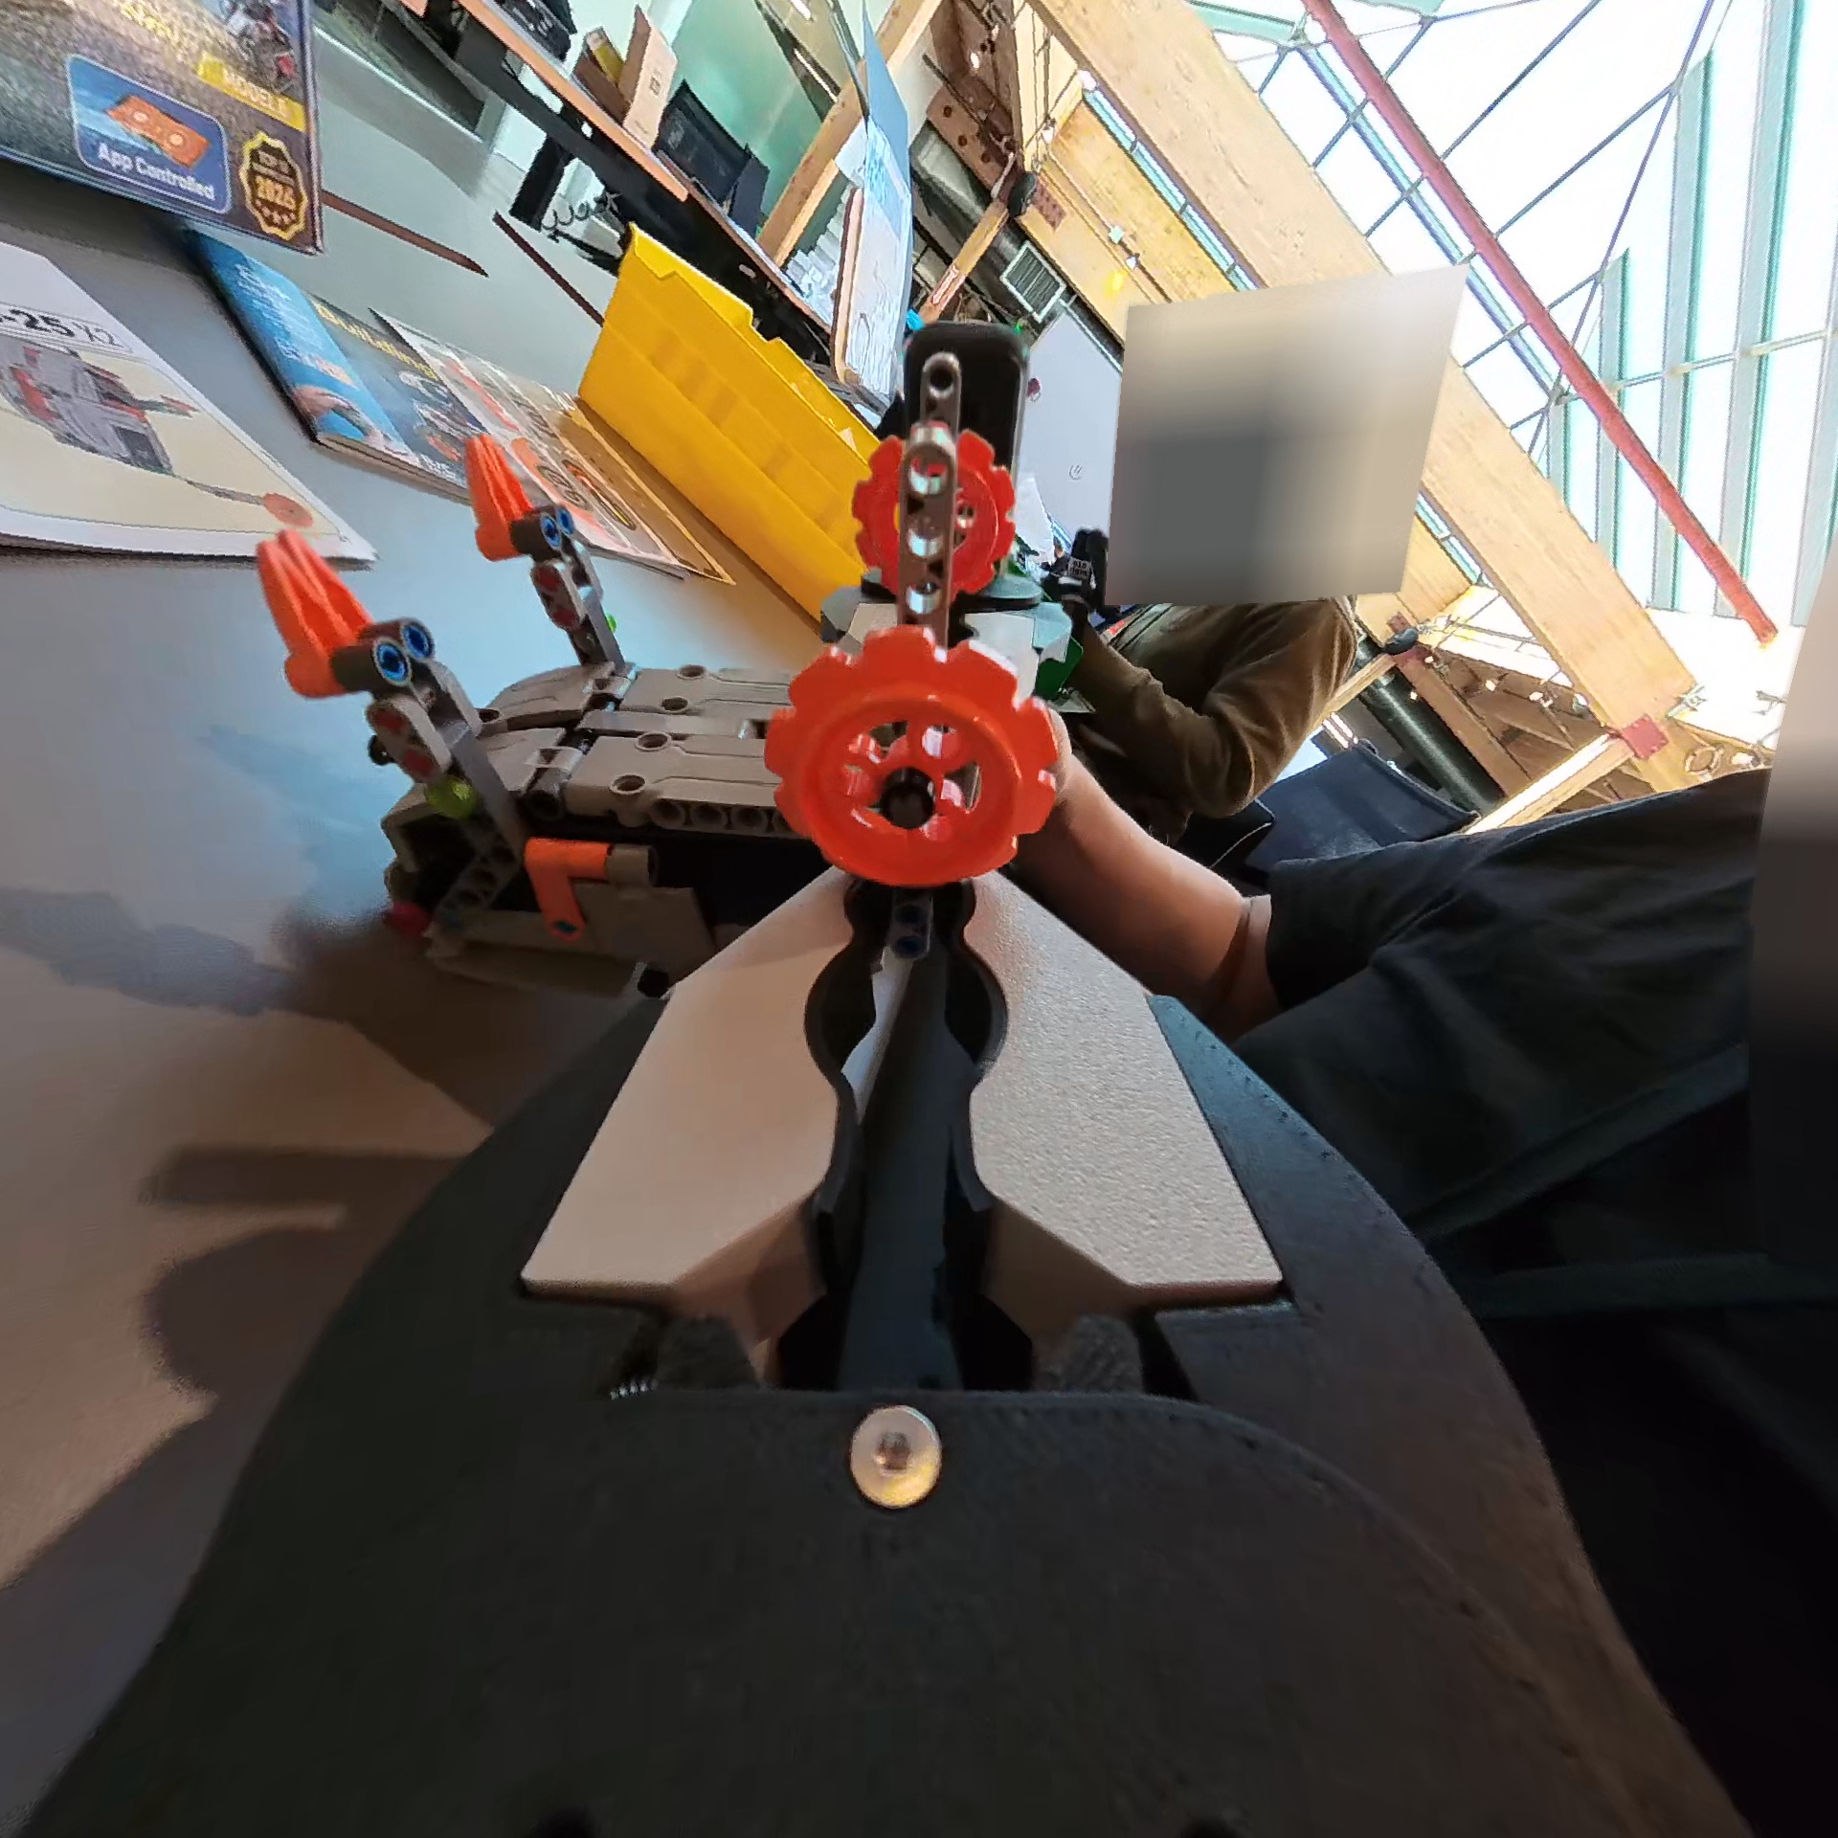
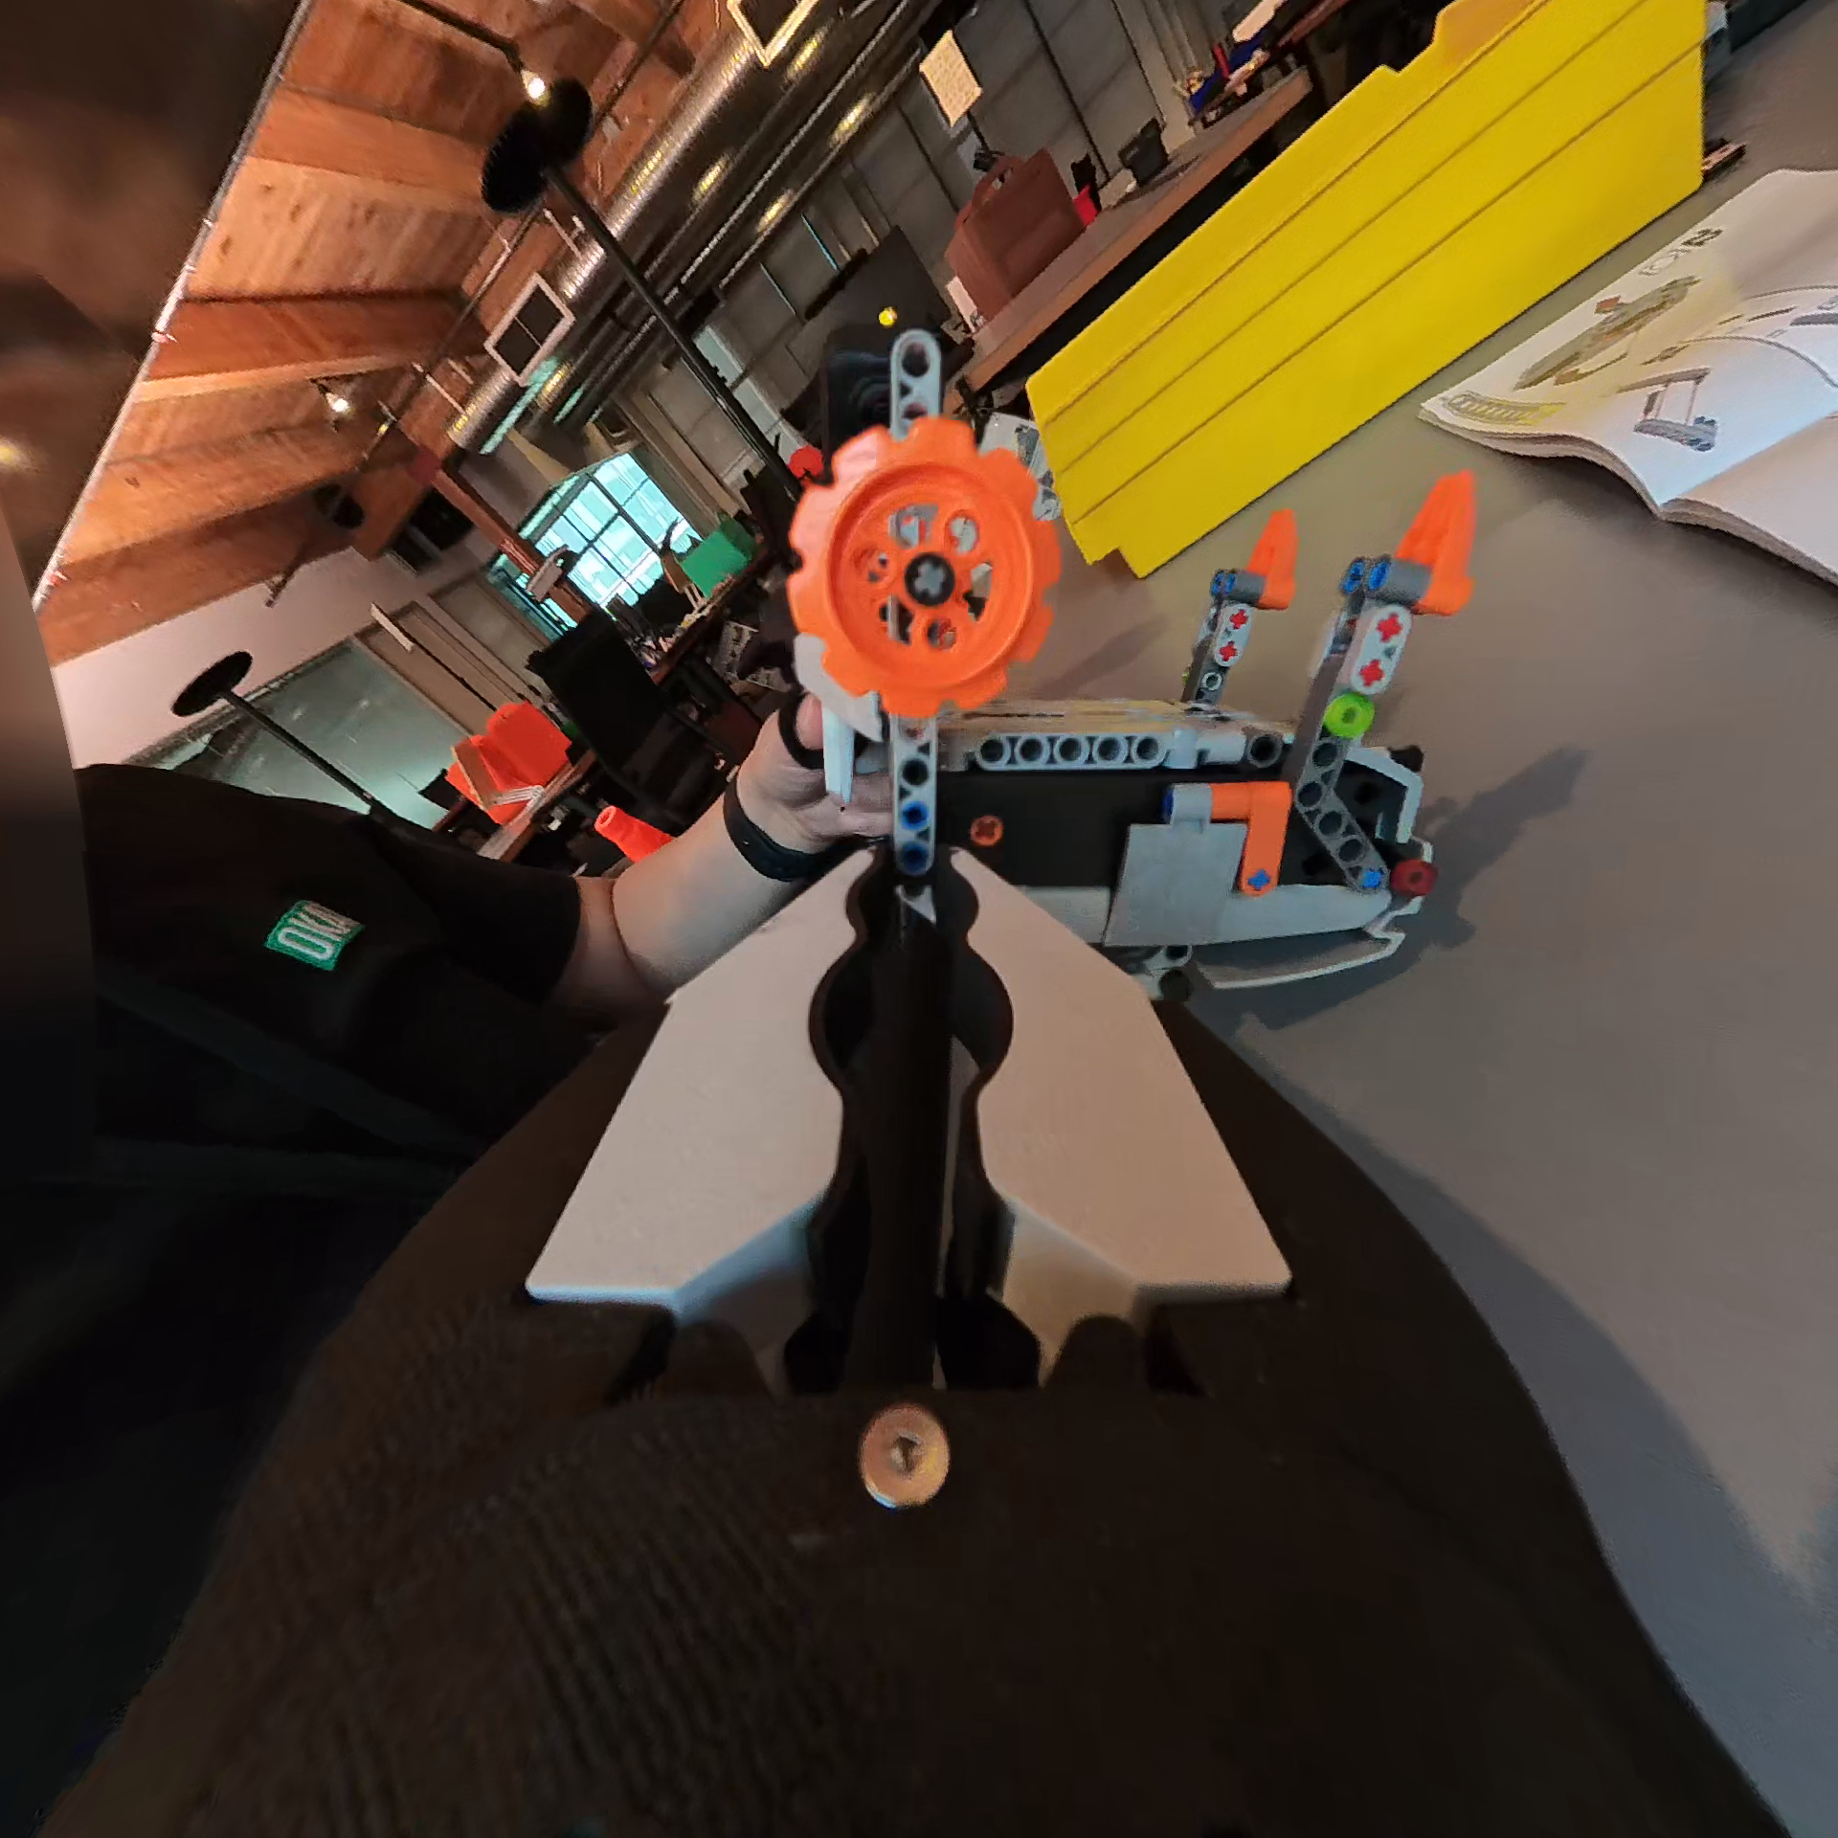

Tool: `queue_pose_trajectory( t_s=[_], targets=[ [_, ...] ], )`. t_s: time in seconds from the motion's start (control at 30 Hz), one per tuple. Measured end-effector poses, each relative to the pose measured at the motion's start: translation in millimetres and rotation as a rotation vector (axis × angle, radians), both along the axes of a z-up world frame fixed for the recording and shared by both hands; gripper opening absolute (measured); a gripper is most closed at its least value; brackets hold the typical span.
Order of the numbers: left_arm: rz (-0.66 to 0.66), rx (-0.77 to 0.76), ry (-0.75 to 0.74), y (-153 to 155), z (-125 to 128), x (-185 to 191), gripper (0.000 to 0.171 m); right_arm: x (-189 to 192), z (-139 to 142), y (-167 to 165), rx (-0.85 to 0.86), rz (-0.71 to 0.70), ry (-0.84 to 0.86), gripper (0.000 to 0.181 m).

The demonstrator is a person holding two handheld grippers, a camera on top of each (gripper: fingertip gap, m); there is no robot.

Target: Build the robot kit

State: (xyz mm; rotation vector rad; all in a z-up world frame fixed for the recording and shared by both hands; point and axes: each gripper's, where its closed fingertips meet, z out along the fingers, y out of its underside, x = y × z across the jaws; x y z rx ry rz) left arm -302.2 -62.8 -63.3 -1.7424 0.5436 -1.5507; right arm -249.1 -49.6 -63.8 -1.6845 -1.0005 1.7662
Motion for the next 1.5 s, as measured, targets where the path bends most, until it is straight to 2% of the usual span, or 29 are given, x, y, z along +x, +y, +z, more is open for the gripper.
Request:
queue_pose_trajectory(
  t_s=[0.17,0.5,0.53,0.6,0.77,0.8,0.87,1.17,1.5],
  targets=[
    [-0.006,-0.003,0.0,-0.3,-0.4,-0.6,0.006,0.1,1.6,-0.8,-0.012,0.006,0.01,0.011],
    [-0.013,0.012,-0.002,-0.9,0.2,0.4,0.006,-3.3,3.1,0.7,-0.042,0.004,-0.007,0.006],
    [-0.01,0.02,-0.005,-1.0,1.2,0.1,0.008,-3.5,3.7,1.5,-0.053,0.0,-0.004,0.006],
    [0.002,0.023,-0.003,-0.6,0.9,-1.6,0.027,-3.2,4.6,4.7,-0.085,-0.014,0.009,0.006],
    [-0.03,-0.01,0.053,-3.1,-8.7,4.5,0.018,-3.4,4.7,4.9,-0.106,-0.016,0.023,0.006],
    [-0.027,-0.012,0.051,-2.3,-8.5,4.1,0.01,-3.1,4.5,4.7,-0.105,-0.012,0.021,0.006],
    [-0.036,-0.025,0.033,-2.7,-7.8,3.5,0.006,-3.0,4.6,4.0,-0.108,-0.005,0.026,0.006],
    [-0.079,-0.012,0.04,-4.7,-8.0,8.6,0.006,2.7,0.1,0.7,-0.109,0.023,0.048,0.007],
    [-0.051,0.033,0.096,-6.6,-14.5,11.5,0.006,5.3,-7.2,-2.4,-0.049,-0.033,0.059,0.007]
  ],
)
